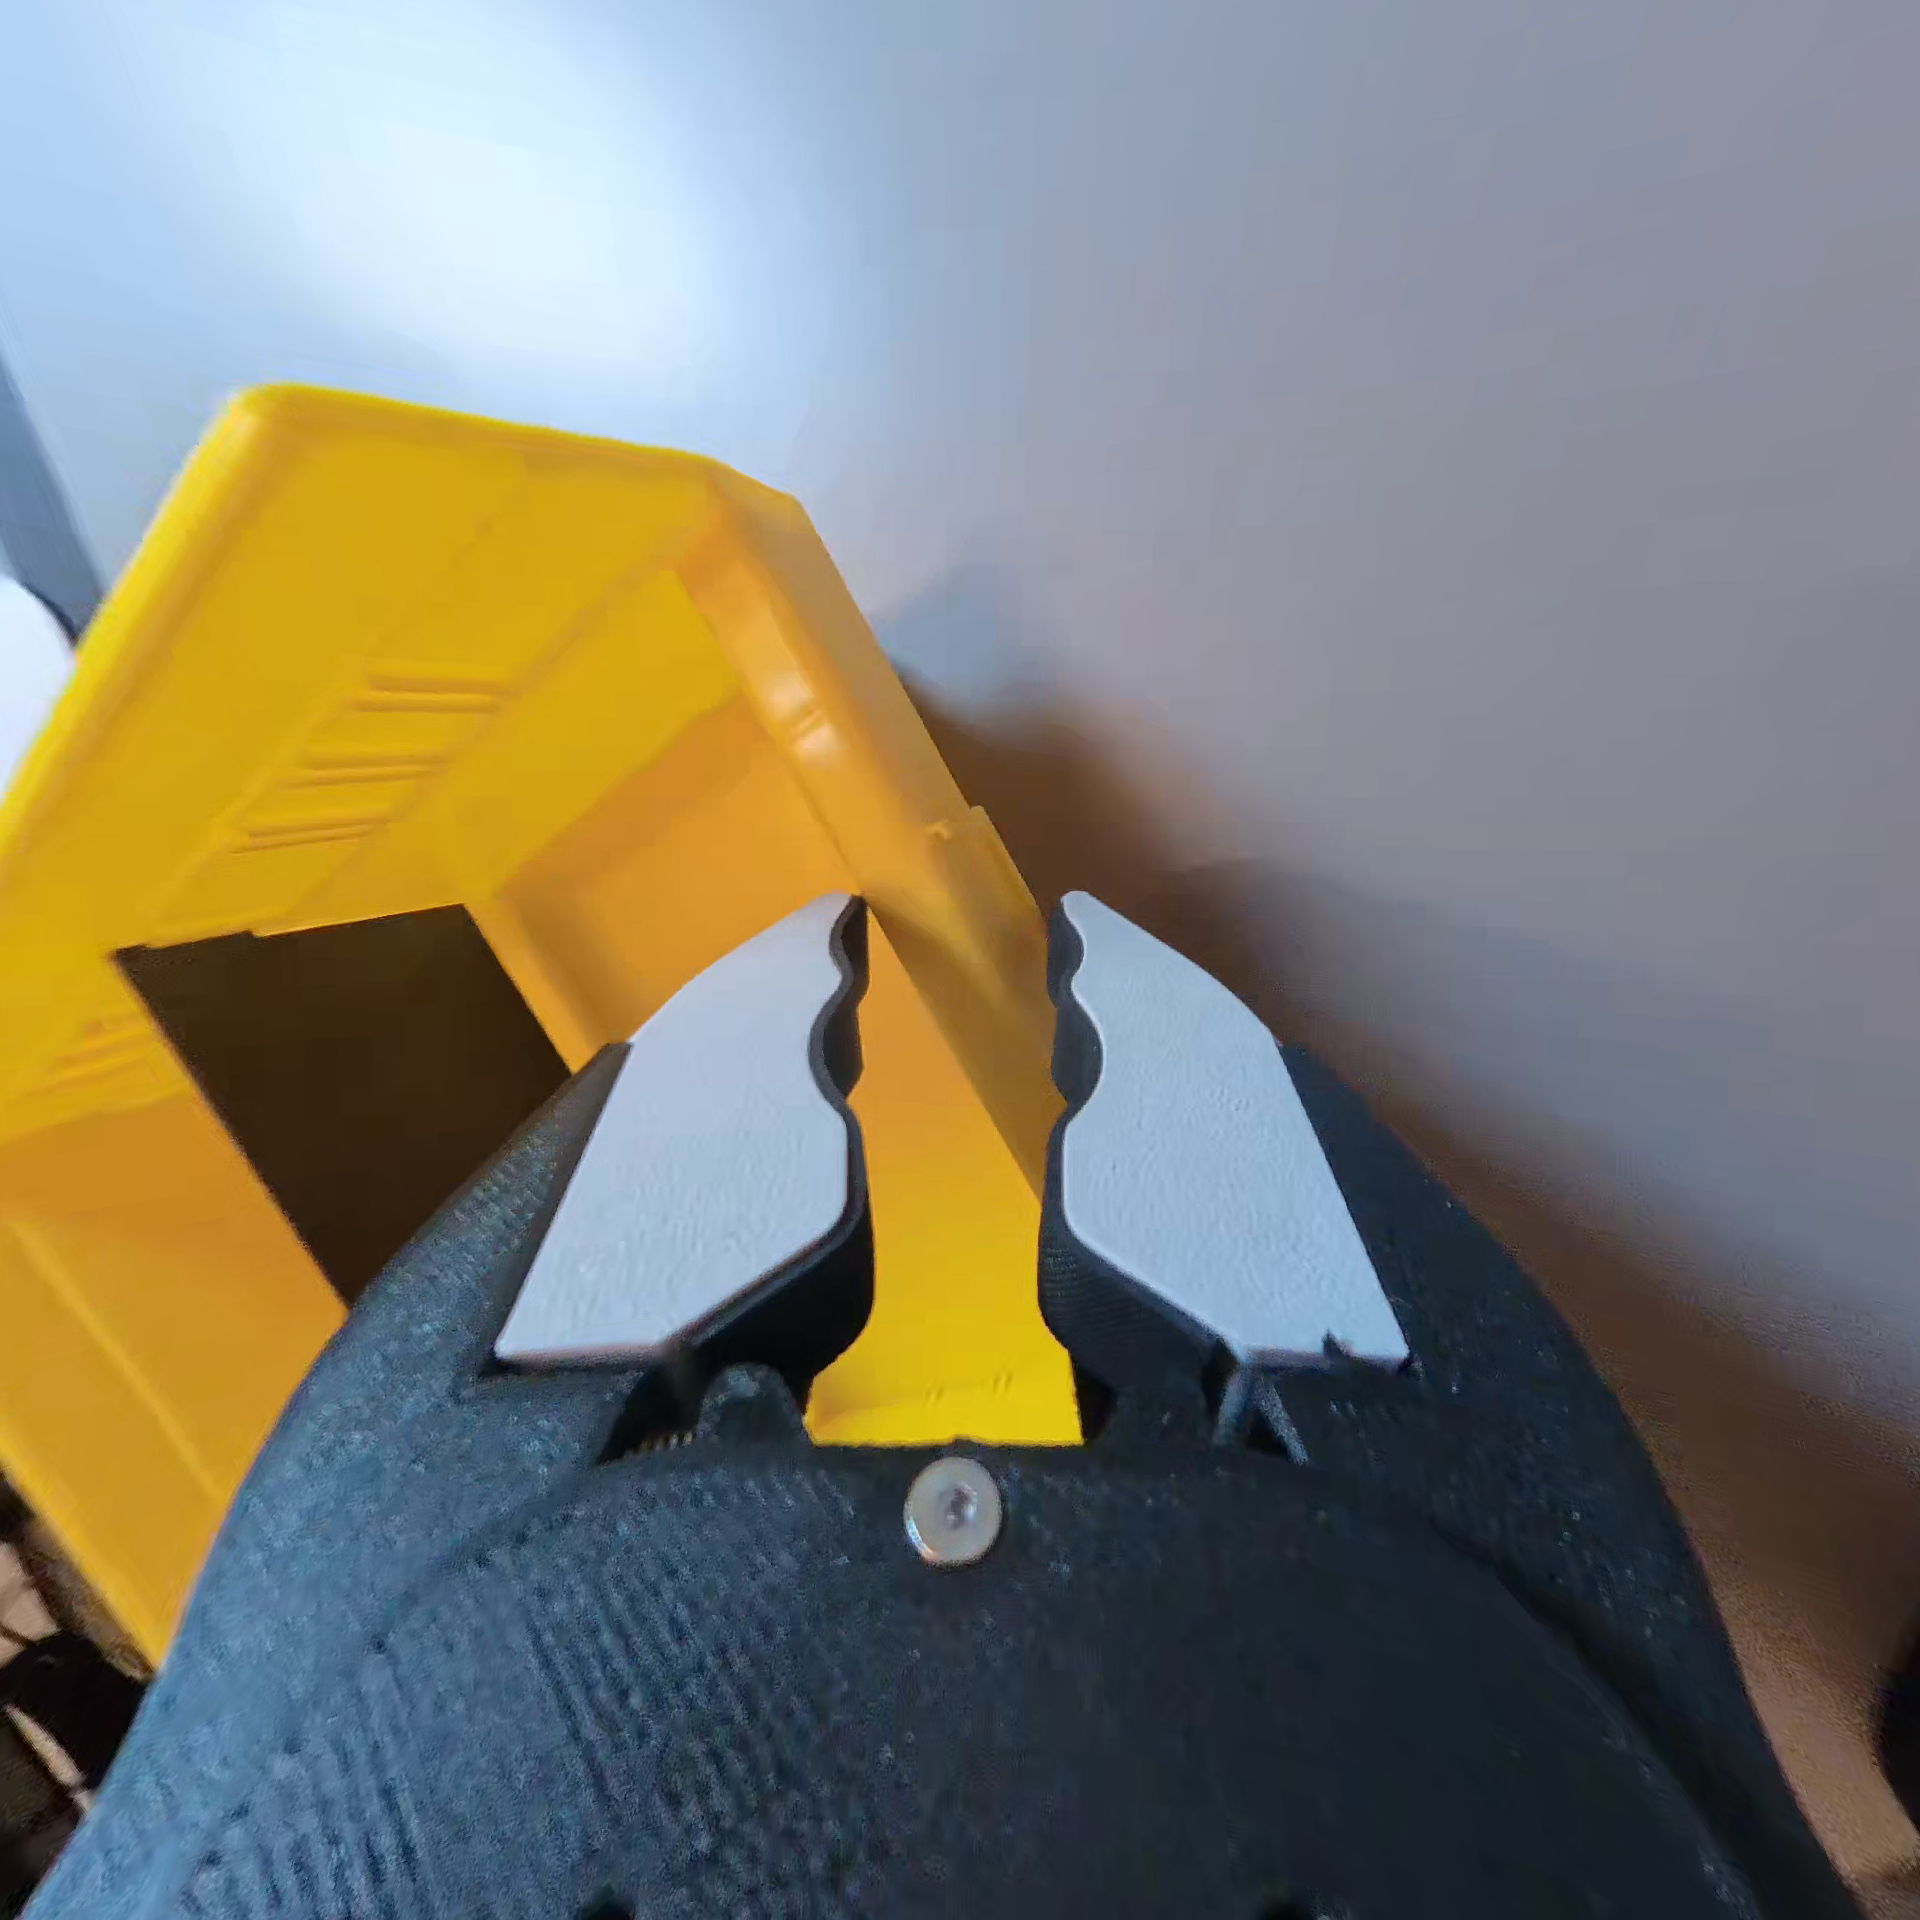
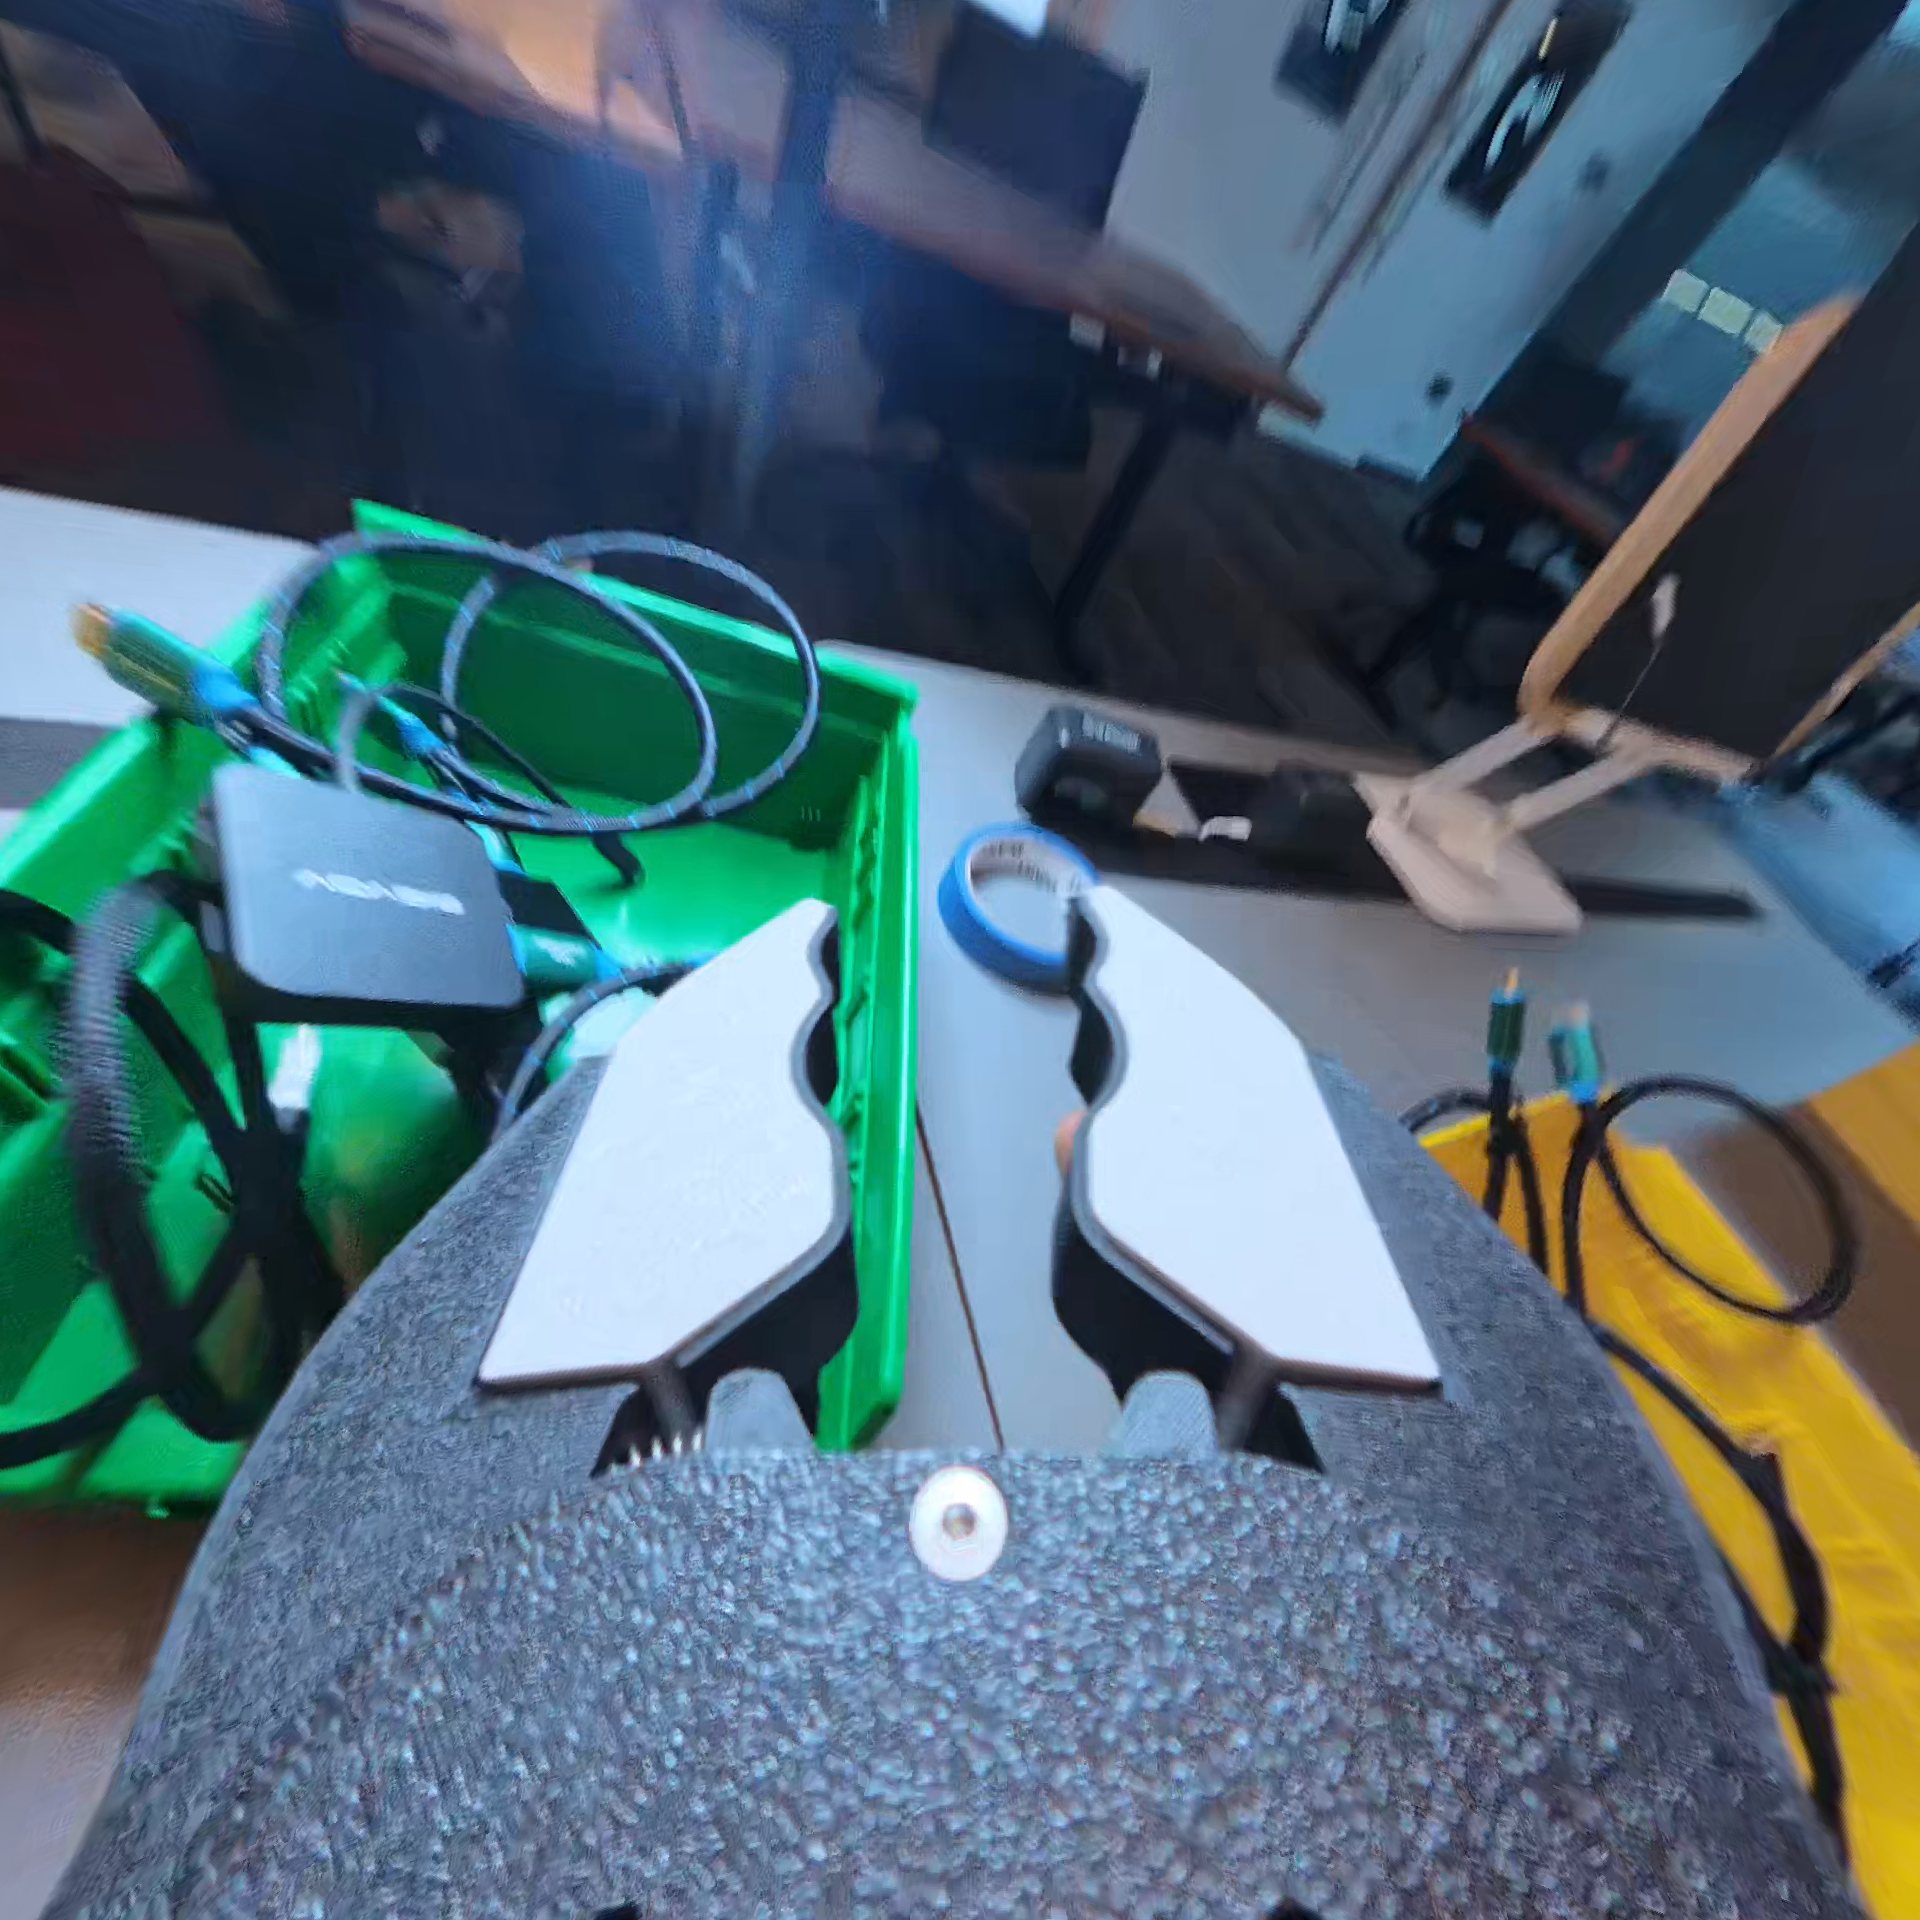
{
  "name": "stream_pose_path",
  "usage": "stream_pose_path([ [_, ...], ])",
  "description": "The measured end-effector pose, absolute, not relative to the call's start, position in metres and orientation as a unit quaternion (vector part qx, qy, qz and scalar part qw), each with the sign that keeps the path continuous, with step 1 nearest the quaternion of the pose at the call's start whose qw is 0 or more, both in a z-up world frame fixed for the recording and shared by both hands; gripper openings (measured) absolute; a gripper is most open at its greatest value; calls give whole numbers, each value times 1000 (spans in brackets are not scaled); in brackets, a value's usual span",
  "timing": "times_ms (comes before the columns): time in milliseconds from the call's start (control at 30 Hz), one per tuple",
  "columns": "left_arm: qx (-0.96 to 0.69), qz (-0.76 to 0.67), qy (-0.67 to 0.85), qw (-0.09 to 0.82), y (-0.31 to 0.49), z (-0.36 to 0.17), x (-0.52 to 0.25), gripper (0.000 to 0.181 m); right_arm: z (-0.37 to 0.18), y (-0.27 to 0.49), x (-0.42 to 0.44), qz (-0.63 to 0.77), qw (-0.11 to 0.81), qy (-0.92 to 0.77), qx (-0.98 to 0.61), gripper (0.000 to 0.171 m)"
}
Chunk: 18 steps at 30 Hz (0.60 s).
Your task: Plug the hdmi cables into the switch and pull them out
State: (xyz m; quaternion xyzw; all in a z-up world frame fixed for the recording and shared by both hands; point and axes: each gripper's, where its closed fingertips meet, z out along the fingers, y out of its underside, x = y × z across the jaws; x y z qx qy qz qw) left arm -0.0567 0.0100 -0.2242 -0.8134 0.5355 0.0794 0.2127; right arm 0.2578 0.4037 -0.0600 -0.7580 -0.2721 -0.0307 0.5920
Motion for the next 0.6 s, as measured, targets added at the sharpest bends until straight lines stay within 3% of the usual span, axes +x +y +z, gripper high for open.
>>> stream_pose_path([
  [67, -804, 107, 533, 242, 21, -214, -52, 35, -99, 416, 274, -15, 528, -260, -808, 61],
  [133, -805, 130, 516, 262, 27, -201, -58, 40, -143, 419, 275, 14, 456, -272, -848, 62],
  [200, -802, 124, 499, 304, 28, -183, -59, 41, -184, 411, 265, 46, 384, -309, -869, 30],
  [233, -800, 117, 485, 332, 30, -171, -59, 40, -186, 415, 267, 29, 397, -310, -863, 11],
  [300, -792, 109, 450, 397, 35, -141, -58, 35, -186, 403, 253, 100, 363, -308, -873, 9],
  [467, -767, -15, 364, 528, 48, -94, -9, 31, -187, 381, 228, 106, 326, -374, -862, 7],
  [600, -795, -43, 315, 517, 77, -111, 29, 37, -187, 354, 199, 138, 287, -431, -844, 7],
])
